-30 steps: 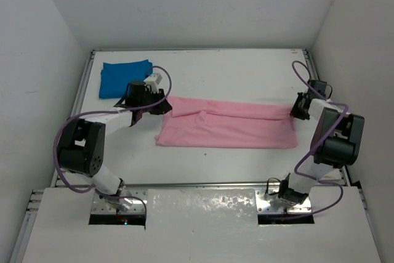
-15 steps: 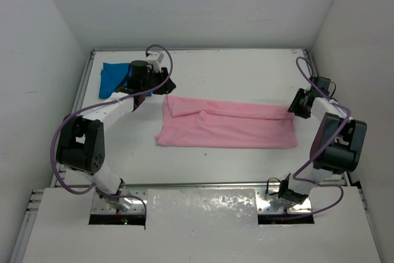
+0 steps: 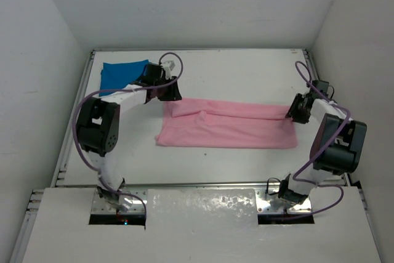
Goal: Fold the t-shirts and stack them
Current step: Fold the other side of the tshirt into a rectangle
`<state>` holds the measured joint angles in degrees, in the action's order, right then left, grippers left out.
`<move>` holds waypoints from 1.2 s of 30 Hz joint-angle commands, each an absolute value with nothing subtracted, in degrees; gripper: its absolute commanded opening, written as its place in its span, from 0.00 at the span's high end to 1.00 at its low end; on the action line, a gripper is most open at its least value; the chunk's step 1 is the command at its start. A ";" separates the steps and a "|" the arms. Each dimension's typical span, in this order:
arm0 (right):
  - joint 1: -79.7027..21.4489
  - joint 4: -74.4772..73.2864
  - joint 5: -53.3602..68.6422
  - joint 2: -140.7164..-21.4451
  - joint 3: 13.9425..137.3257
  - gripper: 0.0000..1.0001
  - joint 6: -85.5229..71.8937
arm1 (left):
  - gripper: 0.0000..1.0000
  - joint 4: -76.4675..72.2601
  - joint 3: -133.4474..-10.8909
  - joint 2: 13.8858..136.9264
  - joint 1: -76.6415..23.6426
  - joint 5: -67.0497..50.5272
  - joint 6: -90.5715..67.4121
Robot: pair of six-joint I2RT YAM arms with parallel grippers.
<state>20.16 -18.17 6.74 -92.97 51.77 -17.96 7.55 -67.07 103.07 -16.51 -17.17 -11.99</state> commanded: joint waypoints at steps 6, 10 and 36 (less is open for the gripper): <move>20.48 -20.30 7.12 -96.15 59.85 0.61 -17.40 | 0.63 16.70 -77.78 110.21 -16.61 -15.99 -9.32; 20.48 -21.44 6.95 -96.50 62.05 0.61 -16.79 | 0.62 17.75 -78.40 112.23 -16.70 -18.28 -9.32; 20.39 -20.83 10.37 -95.98 61.70 0.61 -16.00 | 0.59 21.53 -84.01 116.10 -18.19 -10.37 -6.24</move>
<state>20.16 -21.56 9.30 -96.73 60.66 -16.62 21.04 -80.44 114.56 -17.96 -10.90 -7.49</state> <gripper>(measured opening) 0.385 0.410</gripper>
